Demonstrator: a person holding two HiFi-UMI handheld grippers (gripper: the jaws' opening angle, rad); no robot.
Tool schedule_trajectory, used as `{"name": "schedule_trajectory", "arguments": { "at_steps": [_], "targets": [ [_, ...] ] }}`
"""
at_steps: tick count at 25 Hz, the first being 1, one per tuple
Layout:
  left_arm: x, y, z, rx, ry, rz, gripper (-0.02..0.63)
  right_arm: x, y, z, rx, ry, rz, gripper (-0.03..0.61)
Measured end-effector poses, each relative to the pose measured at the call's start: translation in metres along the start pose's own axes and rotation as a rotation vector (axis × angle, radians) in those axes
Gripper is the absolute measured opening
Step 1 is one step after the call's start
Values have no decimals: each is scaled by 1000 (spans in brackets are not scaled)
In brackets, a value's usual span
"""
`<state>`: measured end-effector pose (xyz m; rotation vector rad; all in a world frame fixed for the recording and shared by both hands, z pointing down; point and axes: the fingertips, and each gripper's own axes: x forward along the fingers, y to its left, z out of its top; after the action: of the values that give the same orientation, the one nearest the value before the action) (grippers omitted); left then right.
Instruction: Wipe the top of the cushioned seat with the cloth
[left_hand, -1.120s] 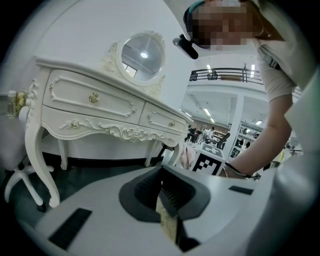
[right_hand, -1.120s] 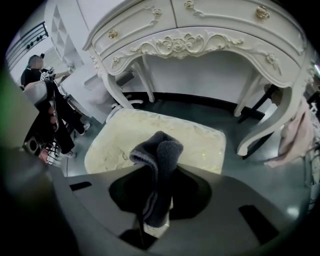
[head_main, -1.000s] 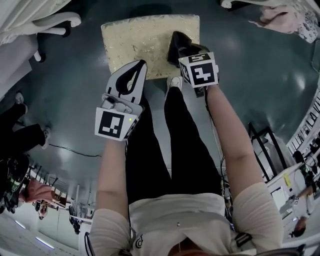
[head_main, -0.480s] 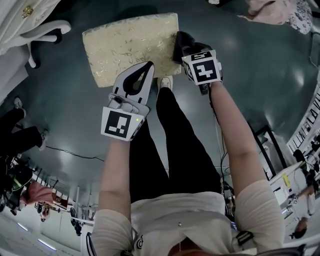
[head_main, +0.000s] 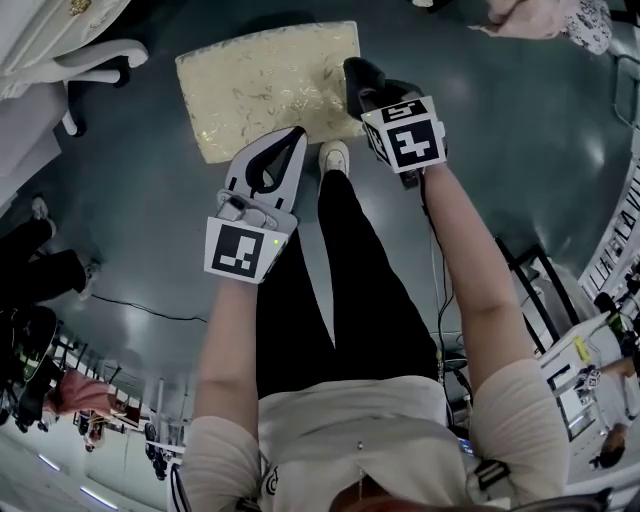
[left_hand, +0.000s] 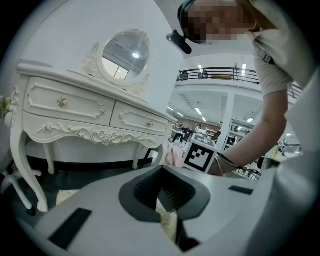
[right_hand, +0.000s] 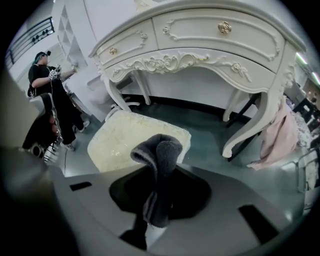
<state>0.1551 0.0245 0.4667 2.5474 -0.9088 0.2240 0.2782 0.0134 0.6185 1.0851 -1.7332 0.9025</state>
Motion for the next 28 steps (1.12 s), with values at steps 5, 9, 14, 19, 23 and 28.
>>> {"name": "schedule_trajectory", "arguments": {
  "at_steps": [5,9,14,19,23,28],
  "targets": [
    [-51,20,4,26,5,14,11,-8,64,15,8,-31,27,78],
    [-98,44,4,32,12,38,11,-2,120,23,9,-40,64,78],
    [-151,81,-1,41,22,90,12,17,195,28,-28,-17,128,78],
    [-197,125,-8,22,9,167,11,45,261,33,-75,15,178,78],
    [-225,145,-21,-5,8,197,11,68,298,34,-98,41,201,78],
    [-242,159,-34,-36,8,197,11,91,317,36,-121,73,200,78]
  ]
}}
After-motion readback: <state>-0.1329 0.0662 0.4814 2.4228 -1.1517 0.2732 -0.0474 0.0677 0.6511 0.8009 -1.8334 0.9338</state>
